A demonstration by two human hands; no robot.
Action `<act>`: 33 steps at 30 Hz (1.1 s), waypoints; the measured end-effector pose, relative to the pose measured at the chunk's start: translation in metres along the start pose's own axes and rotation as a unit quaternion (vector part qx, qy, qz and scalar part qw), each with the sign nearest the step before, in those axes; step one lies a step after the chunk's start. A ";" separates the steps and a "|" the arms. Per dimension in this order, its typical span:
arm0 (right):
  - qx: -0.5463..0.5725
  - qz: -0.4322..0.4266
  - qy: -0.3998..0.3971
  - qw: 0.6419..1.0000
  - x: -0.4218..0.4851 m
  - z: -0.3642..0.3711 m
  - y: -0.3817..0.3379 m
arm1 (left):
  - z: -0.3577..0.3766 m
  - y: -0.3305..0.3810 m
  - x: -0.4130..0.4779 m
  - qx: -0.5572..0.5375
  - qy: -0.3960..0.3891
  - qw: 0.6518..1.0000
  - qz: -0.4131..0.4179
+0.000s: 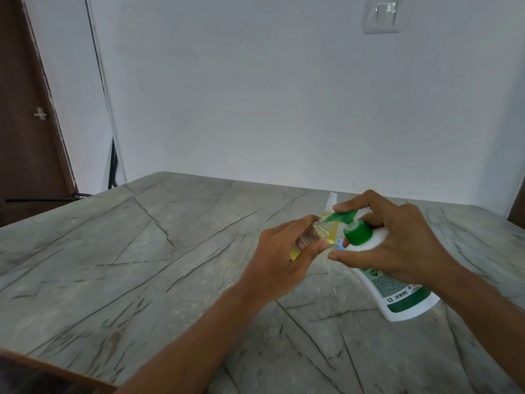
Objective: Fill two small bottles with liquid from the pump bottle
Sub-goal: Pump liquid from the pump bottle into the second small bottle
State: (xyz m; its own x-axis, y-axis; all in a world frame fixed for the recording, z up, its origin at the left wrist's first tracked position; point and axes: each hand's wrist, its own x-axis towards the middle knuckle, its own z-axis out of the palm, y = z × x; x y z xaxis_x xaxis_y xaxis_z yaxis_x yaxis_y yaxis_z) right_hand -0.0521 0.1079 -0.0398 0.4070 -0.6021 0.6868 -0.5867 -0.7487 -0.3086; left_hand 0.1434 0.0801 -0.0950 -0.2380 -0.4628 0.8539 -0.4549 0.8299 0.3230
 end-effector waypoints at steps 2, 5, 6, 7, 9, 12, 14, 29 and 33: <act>0.007 -0.004 0.003 1.000 0.000 0.000 -0.002 | 0.001 0.000 -0.001 -0.003 -0.004 1.000 0.010; 0.007 -0.011 0.008 1.000 -0.001 0.001 0.000 | 0.001 -0.001 -0.002 -0.003 -0.009 1.000 0.014; 0.006 -0.008 0.008 1.000 -0.001 0.001 0.000 | 0.001 -0.001 -0.001 -0.002 -0.009 1.000 0.013; 0.005 -0.003 0.007 1.000 -0.001 0.001 0.001 | 0.001 -0.001 -0.001 -0.001 -0.007 1.000 0.011; -0.001 -0.003 -0.002 1.000 -0.001 0.002 0.003 | 0.000 0.000 0.000 -0.001 0.006 1.000 -0.003; -0.007 -0.007 -0.012 1.000 -0.001 0.002 0.003 | -0.001 0.001 0.002 0.000 0.015 1.000 -0.016; -0.003 0.002 -0.015 1.000 -0.001 0.002 0.004 | -0.001 0.001 0.002 0.003 0.013 1.000 -0.017; 0.003 0.001 0.012 1.000 -0.001 0.001 0.003 | 0.001 -0.003 -0.001 -0.009 0.006 1.000 0.011; 0.018 -0.004 0.014 1.000 -0.001 0.001 0.004 | 0.003 -0.004 -0.002 -0.002 -0.002 1.000 0.016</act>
State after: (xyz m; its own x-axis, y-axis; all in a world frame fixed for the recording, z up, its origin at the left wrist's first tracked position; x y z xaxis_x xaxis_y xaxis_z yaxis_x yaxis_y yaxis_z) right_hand -0.0538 0.1051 -0.0427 0.3917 -0.5884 0.7073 -0.5583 -0.7631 -0.3256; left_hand 0.1435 0.0770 -0.0994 -0.2554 -0.4365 0.8627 -0.4434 0.8458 0.2966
